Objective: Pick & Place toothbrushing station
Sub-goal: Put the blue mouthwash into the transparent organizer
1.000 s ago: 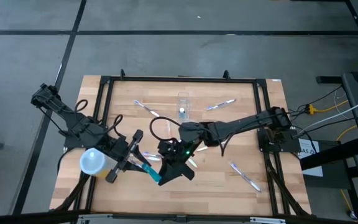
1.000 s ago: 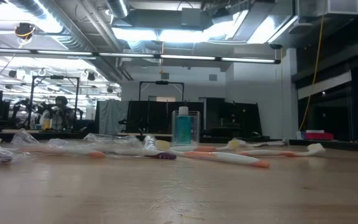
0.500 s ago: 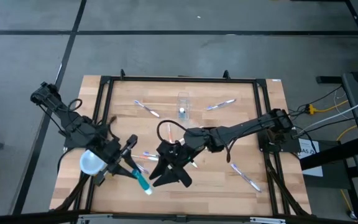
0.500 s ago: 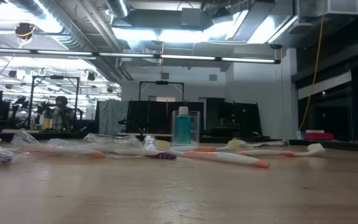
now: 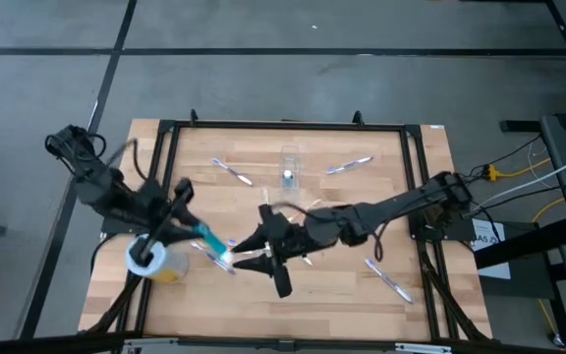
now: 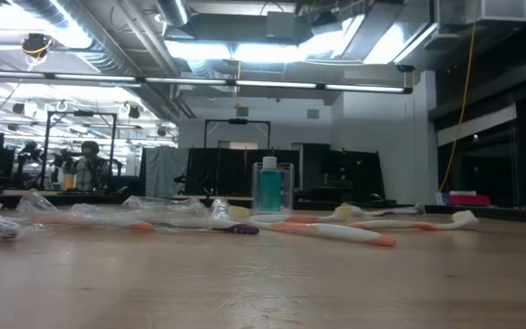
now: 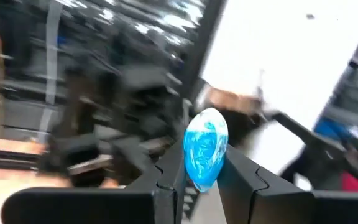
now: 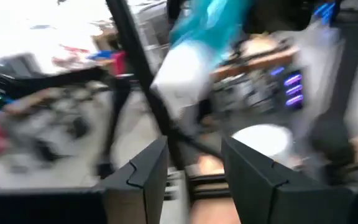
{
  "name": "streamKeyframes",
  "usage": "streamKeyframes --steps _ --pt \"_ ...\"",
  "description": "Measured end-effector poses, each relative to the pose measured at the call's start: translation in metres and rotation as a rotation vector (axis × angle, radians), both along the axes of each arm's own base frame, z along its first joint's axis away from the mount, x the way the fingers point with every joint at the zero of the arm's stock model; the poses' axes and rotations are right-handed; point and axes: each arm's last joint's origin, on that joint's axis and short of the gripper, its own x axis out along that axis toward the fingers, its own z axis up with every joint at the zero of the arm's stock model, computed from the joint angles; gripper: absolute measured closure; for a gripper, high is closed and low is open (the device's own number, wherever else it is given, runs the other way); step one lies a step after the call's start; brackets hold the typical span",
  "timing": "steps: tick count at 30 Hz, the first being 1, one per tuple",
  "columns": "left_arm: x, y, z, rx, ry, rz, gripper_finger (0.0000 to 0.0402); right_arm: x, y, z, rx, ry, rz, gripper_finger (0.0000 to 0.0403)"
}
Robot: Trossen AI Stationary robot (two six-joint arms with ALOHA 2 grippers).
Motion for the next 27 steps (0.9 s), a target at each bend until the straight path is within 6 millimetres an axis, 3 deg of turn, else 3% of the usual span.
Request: streamKeyframes --steps 5,11,17,27 --pt "-0.005 0.007 0.009 -0.018 -0.067 0.113 0.0336 -0.012 0.009 0.013 -0.22 -0.067 -0.243 0.0239" --pt "-0.001 0.009 0.023 -0.061 -0.2 0.174 0.0336 -0.019 0.006 0.038 -0.334 -0.11 -0.551 0.0215" --pt "0.008 0.005 0.032 -0.09 -0.321 0.232 0.0336 -0.025 0.001 0.061 -0.489 -0.151 -0.696 0.0197" --pt "0.018 0.013 0.036 -0.227 -0.382 0.294 0.0336 -0.032 0.004 0.072 -0.951 -0.095 -0.741 0.0195"
